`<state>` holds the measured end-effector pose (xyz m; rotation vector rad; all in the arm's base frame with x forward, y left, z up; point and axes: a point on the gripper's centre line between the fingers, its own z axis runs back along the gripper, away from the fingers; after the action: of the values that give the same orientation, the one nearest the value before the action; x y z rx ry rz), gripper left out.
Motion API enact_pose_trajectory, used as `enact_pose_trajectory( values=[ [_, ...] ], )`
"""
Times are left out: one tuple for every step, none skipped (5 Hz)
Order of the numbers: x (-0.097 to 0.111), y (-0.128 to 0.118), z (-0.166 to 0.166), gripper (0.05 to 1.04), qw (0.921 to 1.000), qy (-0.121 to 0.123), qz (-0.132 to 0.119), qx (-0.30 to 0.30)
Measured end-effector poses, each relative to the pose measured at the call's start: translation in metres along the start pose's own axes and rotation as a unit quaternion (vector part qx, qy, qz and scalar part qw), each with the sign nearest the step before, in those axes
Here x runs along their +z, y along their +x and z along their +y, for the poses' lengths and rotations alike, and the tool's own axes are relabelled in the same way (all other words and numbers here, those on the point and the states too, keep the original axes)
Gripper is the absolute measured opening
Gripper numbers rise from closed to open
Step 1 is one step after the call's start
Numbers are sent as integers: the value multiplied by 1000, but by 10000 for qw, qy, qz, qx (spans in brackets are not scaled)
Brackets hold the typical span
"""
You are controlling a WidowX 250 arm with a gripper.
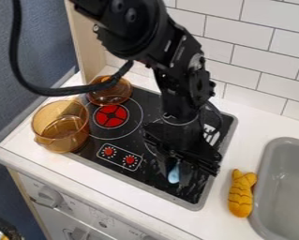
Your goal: Put the spatula to the bottom right corner of the stove
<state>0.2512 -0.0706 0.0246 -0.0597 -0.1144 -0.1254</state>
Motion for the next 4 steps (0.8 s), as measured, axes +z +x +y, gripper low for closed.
enact_pose_trajectory(
  values=[
    [-19,0,4,340,9999,109,82,-22],
    [-35,4,0,339,9999,79,102,-80],
    [-39,5,1,375,9998,117,106,-76],
    [-39,5,-3,679,9999,-33,118,-10]
  ],
)
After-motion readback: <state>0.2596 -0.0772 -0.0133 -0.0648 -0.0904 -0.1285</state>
